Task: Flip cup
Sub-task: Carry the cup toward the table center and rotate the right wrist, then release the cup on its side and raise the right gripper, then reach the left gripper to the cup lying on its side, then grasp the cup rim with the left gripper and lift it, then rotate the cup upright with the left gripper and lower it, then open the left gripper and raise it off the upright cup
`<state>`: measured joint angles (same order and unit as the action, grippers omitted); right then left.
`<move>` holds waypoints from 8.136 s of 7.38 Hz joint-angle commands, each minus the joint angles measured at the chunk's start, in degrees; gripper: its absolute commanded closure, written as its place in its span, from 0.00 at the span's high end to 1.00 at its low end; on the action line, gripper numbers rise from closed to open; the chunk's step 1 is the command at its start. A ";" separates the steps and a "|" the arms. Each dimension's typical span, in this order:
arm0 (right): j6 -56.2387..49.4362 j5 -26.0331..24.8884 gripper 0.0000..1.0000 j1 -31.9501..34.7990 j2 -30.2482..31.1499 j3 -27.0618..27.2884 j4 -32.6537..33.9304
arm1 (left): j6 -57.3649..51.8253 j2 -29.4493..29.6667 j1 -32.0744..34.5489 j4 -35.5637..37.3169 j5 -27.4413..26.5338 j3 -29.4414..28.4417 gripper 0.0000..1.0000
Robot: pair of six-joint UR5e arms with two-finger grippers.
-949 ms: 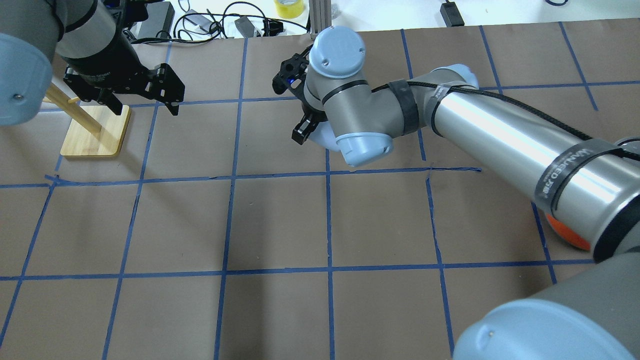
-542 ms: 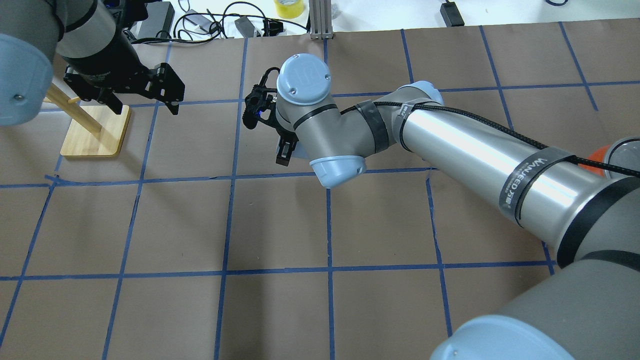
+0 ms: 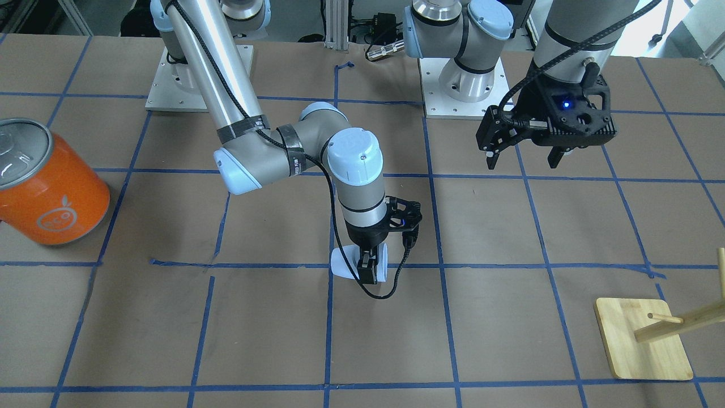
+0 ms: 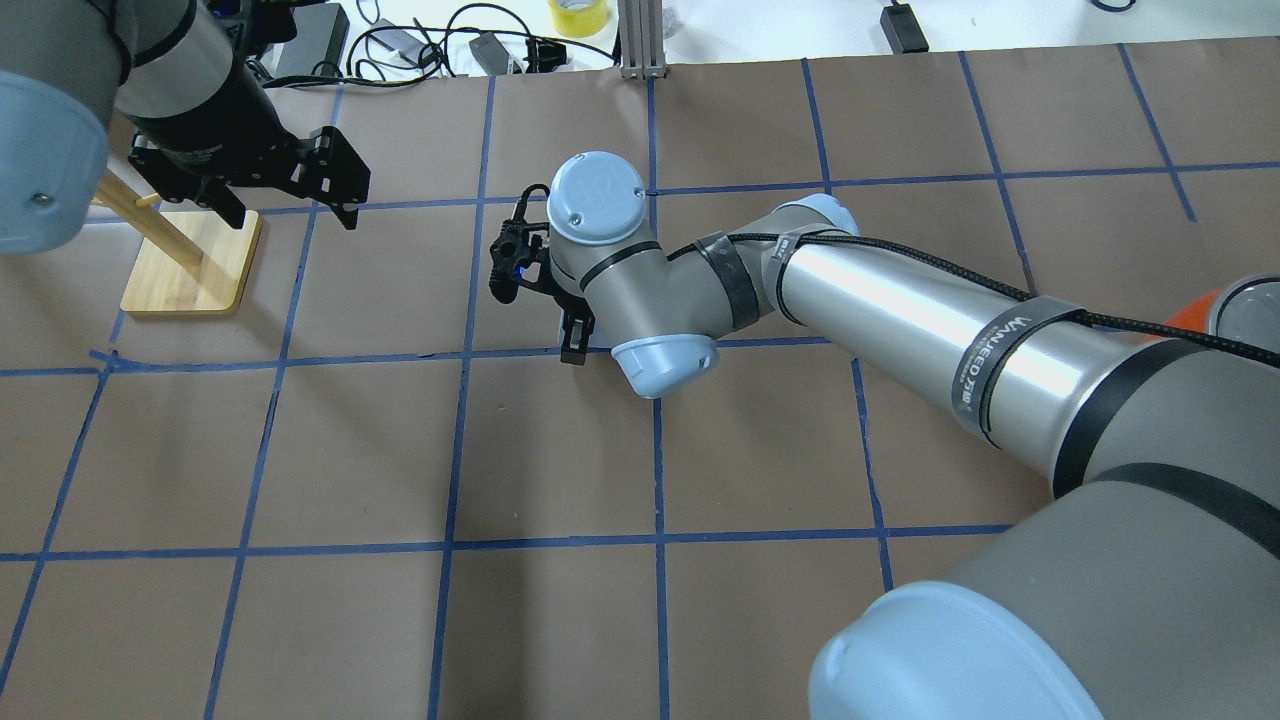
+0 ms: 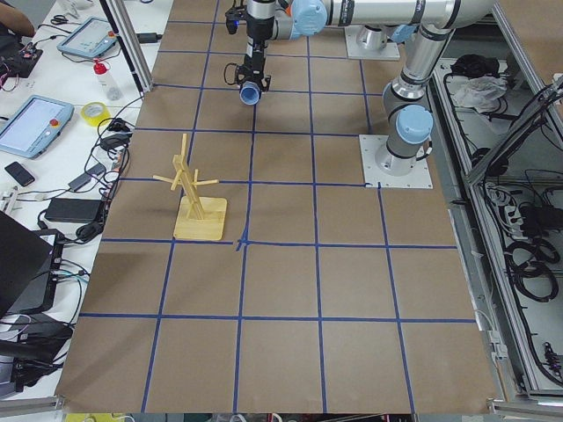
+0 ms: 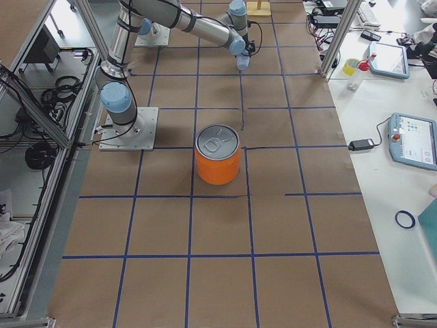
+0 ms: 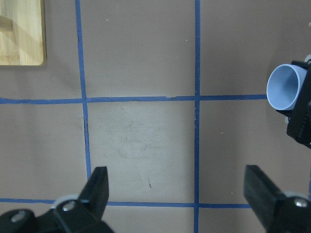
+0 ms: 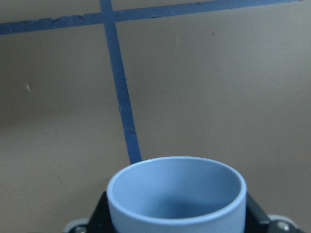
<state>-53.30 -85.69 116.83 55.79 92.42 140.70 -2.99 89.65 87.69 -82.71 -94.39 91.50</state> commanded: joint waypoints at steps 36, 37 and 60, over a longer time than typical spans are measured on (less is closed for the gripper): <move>50.84 -2.37 1.00 -29.99 37.99 -0.75 -44.99 | 9.58 28.48 7.58 29.89 31.64 7.29 0.00; 50.84 -2.46 1.00 -29.91 37.99 -0.75 -44.99 | 9.67 28.30 7.58 29.97 30.68 7.12 0.00; 50.84 -2.46 1.00 -29.99 38.16 -0.31 -44.99 | -11.42 28.75 -3.58 42.74 5.01 4.39 1.00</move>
<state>-2.46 -88.15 86.88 93.96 92.11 95.71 -14.32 119.13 84.11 -38.18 -89.36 95.88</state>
